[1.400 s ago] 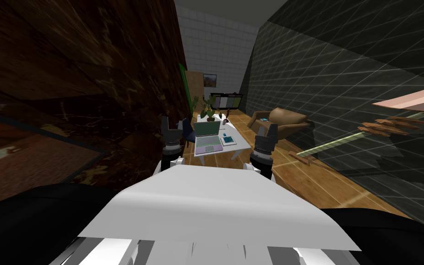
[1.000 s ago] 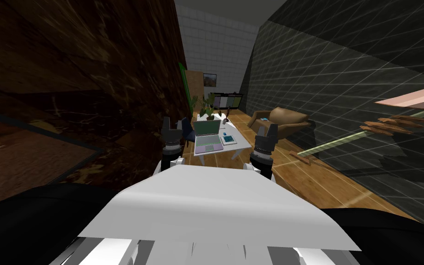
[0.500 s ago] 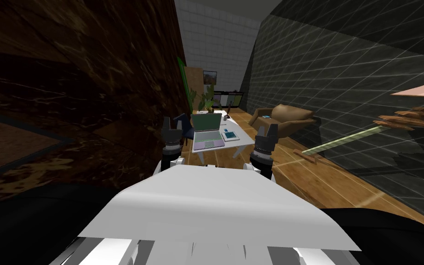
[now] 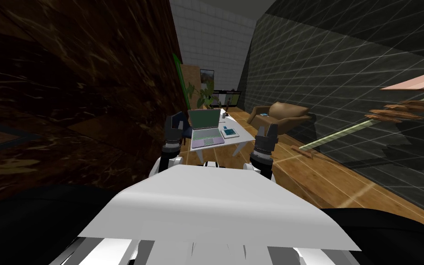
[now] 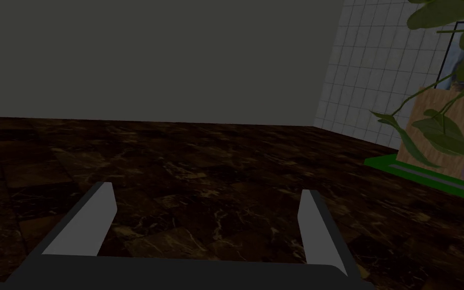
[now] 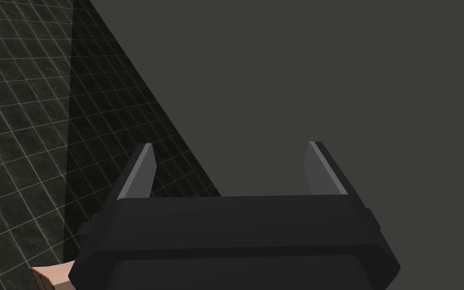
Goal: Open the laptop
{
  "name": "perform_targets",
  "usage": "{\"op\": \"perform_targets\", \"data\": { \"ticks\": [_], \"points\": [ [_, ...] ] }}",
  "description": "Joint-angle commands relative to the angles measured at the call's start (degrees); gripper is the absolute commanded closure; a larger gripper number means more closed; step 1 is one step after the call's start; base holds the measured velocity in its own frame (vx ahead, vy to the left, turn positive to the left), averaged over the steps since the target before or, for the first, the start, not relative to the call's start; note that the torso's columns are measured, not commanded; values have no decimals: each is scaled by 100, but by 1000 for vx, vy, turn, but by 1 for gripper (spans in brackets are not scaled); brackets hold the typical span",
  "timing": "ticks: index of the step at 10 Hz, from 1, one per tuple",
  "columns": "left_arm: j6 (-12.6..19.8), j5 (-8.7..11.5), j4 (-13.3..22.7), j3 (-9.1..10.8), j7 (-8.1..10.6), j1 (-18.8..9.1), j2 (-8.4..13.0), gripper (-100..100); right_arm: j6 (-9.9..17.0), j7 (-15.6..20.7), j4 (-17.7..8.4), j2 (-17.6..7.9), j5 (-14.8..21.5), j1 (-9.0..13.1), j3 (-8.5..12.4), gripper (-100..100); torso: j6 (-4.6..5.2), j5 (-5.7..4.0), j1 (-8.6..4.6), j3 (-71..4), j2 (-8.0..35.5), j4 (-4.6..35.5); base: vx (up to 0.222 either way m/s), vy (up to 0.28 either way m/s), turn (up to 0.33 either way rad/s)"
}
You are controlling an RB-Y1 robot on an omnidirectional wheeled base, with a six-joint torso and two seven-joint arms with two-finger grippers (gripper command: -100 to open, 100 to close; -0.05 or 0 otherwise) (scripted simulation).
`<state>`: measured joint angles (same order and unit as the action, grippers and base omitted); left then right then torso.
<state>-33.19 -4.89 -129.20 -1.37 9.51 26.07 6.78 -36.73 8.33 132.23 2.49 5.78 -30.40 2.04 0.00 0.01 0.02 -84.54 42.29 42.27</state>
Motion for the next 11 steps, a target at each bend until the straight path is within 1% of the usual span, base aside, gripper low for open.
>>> {"op": "perform_targets", "data": {
  "ticks": [1,4,5,7,8,9,10,11],
  "points": [
    [406,-4,86,184,-42,-199,222,-100,0,0,0,0,0,0,0,0,1,-1,-2,-1,0,1,-28,22,-137],
    [912,4,192,467,-101,-510,472,-100,0,0,0,0,0,0,0,0,1,0,-2,-2,-1,1,-35,25,-144],
    [975,4,192,467,-101,-510,472,-100,0,0,0,0,0,0,0,0,0,0,1,-2,1,2,-26,22,-59],
    [1345,12,266,679,-145,-744,633,-100,0,0,0,0,0,0,0,0,1,-2,-6,-5,-4,0,-29,17,-147],
    [1403,12,266,679,-145,-744,633,-100,0,0,0,0,0,0,0,0,1,-1,-3,-3,-1,1,-25,15,-70],
    [1613,15,305,789,-166,-865,714,-100,0,0,0,0,0,-1,0,0,-3,-1,-3,-3,-2,1,-21,9,-118],
    [1627,15,305,789,-166,-865,714,-100,0,0,0,0,0,0,0,0,1,-1,-3,-4,-3,1,-16,8,-62],
    [1855,17,347,901,-185,-986,796,-100,0,0,0,0,0,-1,0,0,-2,-1,-4,-4,-3,1,-20,8,-129]
  ]
}}
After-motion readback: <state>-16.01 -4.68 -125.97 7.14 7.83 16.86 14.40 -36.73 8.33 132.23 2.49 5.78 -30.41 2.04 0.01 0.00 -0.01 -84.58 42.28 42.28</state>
